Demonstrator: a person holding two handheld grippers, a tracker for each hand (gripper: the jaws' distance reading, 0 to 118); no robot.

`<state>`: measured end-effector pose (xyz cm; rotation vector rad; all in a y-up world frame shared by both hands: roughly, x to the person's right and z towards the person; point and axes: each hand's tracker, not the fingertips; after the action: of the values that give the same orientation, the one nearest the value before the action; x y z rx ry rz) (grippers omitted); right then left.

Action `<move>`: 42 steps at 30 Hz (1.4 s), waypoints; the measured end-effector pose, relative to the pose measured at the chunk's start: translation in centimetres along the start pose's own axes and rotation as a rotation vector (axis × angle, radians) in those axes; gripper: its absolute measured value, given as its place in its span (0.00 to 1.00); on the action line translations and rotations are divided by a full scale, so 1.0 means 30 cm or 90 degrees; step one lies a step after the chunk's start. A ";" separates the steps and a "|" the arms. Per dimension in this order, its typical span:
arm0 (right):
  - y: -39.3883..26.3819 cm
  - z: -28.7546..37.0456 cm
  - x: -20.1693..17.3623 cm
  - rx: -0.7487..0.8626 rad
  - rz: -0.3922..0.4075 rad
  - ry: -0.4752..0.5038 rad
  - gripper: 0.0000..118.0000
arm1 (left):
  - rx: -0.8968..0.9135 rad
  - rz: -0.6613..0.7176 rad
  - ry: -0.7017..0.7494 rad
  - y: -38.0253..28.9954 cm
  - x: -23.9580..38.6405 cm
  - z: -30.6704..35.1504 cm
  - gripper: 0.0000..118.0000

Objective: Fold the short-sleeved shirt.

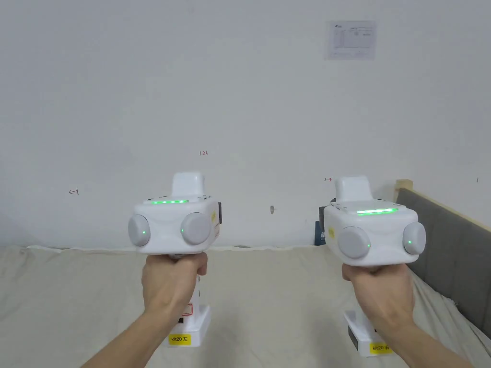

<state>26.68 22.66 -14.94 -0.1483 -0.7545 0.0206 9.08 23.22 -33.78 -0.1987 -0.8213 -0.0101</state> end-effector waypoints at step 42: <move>0.141 0.108 0.054 0.027 -0.076 0.016 1.00 | 0.025 0.013 0.088 0.182 -0.014 0.195 1.00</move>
<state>25.80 27.39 -12.11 -0.0633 -0.7356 -0.0787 5.01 29.60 -31.16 -0.1678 -0.6808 0.0107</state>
